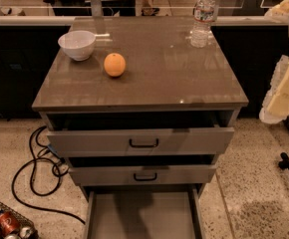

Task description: Place water bottle into bottom drawer

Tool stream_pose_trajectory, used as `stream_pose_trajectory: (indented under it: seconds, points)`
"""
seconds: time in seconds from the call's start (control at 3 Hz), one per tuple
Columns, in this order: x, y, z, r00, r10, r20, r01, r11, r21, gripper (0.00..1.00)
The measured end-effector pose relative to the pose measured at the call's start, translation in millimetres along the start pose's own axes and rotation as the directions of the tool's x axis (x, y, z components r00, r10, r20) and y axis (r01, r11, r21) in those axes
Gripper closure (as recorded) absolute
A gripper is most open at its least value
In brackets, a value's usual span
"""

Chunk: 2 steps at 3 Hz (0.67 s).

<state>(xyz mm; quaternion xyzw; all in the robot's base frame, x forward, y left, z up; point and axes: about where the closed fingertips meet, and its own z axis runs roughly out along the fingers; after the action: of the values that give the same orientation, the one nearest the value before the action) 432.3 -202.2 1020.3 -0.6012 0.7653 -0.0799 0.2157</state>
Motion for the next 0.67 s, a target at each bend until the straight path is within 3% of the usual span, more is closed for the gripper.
stream_pose_trajectory:
  seconds: [0.33,0.67]
  points:
    - [0,0,0,1.000,0.000,0.000,0.000,1.0000,0.000,0.00]
    - [2,-20,3,0.999,0.030,0.046,-0.032,0.9977,0.059,0.00]
